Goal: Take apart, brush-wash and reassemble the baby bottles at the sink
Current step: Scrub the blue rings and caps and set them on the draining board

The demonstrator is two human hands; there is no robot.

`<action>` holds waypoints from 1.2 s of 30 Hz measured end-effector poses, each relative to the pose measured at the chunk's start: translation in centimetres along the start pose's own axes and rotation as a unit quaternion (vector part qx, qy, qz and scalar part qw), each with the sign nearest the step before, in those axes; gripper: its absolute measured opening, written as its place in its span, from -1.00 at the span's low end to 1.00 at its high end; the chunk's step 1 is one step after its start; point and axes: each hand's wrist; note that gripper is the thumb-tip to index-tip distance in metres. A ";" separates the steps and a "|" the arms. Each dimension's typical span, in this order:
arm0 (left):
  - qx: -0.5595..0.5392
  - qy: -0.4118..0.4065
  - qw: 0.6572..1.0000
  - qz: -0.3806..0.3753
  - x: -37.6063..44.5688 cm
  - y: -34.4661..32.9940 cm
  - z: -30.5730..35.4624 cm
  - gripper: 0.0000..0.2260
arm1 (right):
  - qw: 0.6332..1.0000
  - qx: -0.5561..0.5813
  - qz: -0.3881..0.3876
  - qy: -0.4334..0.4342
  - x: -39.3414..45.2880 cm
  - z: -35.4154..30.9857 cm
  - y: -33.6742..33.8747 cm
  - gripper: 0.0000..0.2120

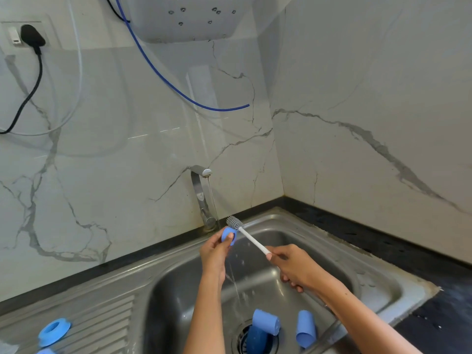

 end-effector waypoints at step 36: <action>-0.158 0.118 0.980 0.034 -0.7 0.2 0.8 -0.83 | 0.996 -0.056 -0.003 0.068 -0.9 -0.6 -1.0 -0.67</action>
Point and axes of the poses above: each hand's wrist, its own x-axis towards the middle knuckle, its own y-axis out of the back of the hand, z = x × y, and after that the axes turned 6 degrees about x, right-handed
